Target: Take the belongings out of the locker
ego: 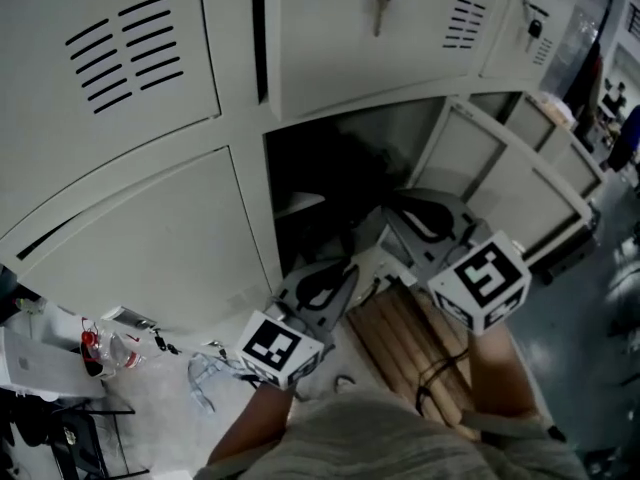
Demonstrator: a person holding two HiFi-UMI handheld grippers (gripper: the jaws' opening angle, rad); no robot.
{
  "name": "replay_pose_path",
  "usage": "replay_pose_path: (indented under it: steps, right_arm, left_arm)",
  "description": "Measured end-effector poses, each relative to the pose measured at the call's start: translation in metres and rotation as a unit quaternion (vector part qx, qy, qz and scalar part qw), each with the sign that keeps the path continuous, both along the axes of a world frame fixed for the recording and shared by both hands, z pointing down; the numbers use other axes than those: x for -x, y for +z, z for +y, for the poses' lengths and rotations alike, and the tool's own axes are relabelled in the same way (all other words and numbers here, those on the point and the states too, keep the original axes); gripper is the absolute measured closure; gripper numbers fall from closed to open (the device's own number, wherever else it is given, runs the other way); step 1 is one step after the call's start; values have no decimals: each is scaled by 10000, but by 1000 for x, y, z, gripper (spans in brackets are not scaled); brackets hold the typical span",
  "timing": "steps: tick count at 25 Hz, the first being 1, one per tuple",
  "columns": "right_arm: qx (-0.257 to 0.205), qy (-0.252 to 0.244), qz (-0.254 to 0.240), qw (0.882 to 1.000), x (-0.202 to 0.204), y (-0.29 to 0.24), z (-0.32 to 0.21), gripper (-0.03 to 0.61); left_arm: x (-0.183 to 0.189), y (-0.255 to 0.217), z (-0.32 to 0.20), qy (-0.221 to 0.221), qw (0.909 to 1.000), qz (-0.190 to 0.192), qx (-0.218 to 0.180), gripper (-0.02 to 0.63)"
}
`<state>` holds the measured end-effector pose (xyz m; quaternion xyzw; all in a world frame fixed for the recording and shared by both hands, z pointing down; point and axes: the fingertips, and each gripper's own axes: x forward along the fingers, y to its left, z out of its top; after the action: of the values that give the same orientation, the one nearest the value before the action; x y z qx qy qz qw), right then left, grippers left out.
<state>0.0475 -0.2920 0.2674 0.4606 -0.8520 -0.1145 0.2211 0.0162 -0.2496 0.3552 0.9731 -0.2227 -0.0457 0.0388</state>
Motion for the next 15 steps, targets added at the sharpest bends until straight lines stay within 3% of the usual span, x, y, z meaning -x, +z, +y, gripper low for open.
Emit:
replay_pose_path:
  steps: [2,6,8,11,15]
  right_arm:
    - [118,19,215,9997,3,0,-7,561]
    - [238,-33,409,9989,10,5,-29,372]
    - [360,51,514,9980,15,11,-39,309]
    - [514,238,862,9947,17,22,-55,251]
    - [819,453,1355,9863,23,42,-66,215]
  left_arm:
    - [-4,-6,1,69,9999,-26,-141,583]
    - [-9,-17,2,137,9993,-32,-336,583]
    - [-9,-22,0,133,9990,4,-424,583]
    - [-7,-26,-1,144,9983,38,-570,583]
    - [2,-23,0,120,9988,47,-479,583]
